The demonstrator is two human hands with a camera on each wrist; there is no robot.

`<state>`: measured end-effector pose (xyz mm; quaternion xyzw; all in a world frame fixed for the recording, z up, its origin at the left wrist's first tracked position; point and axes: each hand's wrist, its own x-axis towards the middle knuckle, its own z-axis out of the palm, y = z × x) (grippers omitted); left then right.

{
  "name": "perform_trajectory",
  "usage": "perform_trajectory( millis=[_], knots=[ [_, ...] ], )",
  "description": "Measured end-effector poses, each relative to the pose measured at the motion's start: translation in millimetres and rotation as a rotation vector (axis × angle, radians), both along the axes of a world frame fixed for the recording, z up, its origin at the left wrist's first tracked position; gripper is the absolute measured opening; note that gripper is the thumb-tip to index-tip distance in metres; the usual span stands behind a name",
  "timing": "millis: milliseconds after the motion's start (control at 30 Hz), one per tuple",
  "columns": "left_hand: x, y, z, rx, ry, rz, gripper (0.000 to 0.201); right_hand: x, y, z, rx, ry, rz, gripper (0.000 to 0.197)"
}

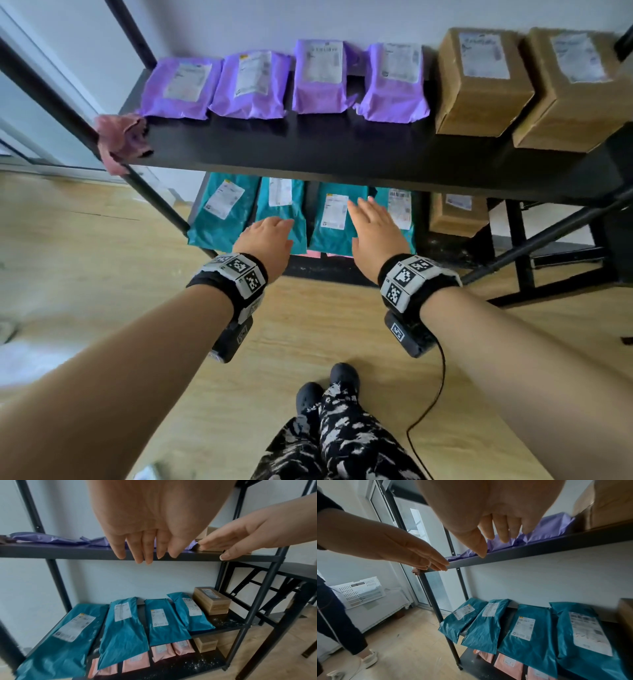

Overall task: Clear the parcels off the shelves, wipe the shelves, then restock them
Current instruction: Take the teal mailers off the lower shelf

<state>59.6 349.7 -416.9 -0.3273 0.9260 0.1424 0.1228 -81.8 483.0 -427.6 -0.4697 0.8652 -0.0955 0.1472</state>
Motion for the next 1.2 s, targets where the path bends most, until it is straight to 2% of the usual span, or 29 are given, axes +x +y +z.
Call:
perform_trajectory(
  millis=[300, 533, 833, 1033, 1200],
  knots=[
    [26.1, -51.5, -36.2, 0.035, -0.036, 0.127, 0.046, 15.0, -62.5, -42.9, 0.047, -0.065, 0.078, 0.062],
    [56.5, -111.8, -71.9, 0.068, -0.037, 0.085, 0.044, 52.5, -113.3, -75.2, 0.094, -0.106, -0.003, 0.057],
    [95.5, -208.2, -127.2, 0.088, -0.051, 0.023, 0.048, 109.3, -191.3, -138.3, 0.112, -0.130, -0.112, 0.057],
    [96.1, -245.1, -171.0, 0.124, -0.034, 0.091, 0.051, 109.3, -222.1, -174.7, 0.106, -0.143, -0.122, 0.057],
    [85.3, -269.3, -211.7, 0.112, -0.011, 0.158, 0.041, 96.3, -257.6, -220.0, 0.059, -0.161, -0.123, 0.057]
  ],
)
